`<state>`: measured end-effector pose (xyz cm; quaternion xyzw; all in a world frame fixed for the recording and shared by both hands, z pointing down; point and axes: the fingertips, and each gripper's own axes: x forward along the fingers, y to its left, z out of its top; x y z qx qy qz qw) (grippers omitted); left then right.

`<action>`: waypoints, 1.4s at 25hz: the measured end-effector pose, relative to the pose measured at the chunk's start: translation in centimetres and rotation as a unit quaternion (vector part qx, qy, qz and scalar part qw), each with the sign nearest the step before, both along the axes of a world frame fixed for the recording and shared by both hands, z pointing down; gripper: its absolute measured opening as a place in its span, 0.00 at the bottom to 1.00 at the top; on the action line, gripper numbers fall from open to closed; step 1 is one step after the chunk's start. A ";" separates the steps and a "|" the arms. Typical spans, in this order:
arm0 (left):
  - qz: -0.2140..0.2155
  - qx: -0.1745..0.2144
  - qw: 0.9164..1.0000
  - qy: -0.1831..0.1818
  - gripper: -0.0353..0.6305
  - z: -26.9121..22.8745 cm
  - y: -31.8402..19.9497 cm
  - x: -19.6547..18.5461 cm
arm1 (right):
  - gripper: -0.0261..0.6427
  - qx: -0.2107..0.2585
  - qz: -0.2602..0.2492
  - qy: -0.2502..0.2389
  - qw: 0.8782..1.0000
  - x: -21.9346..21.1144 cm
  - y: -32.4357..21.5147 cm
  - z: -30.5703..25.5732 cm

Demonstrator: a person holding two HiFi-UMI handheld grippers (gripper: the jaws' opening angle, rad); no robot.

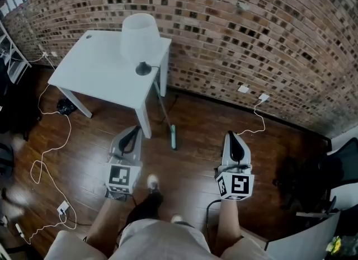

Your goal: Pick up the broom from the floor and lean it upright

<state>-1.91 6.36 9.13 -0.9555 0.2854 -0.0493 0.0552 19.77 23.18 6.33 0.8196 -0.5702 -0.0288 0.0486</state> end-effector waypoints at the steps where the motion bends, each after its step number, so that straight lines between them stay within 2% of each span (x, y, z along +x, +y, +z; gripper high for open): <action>1: -0.003 0.002 1.000 0.001 0.06 0.0 1.7 -0.6 | 0.06 0.005 -0.004 0.000 1.000 -0.5 1.5 -0.2; 8: -0.007 0.001 1.000 0.003 0.06 -0.7 14.7 -4.9 | 0.06 -0.004 -0.034 0.002 0.999 -6.1 12.6 -1.0; 13: -0.008 -0.001 1.000 -0.006 0.06 -2.1 20.0 -7.0 | 0.06 -0.007 -0.026 -0.017 0.999 -8.1 18.3 -2.3; 18: -0.014 -0.001 1.000 0.000 0.06 -2.8 20.6 -9.4 | 0.06 0.007 -0.018 -0.033 0.999 -10.2 19.6 -3.1; 22: 0.000 0.008 1.000 0.000 0.06 -3.4 20.0 -10.4 | 0.06 0.018 -0.006 -0.034 0.999 -11.4 19.2 -3.7; 27: 0.005 0.019 1.000 0.003 0.06 -4.4 18.3 -11.0 | 0.06 0.027 0.000 -0.026 0.999 -12.1 18.1 -4.6; 35: 0.008 0.013 1.000 0.006 0.06 -4.1 17.7 -10.1 | 0.06 0.021 0.001 -0.022 1.000 -11.6 17.1 -4.5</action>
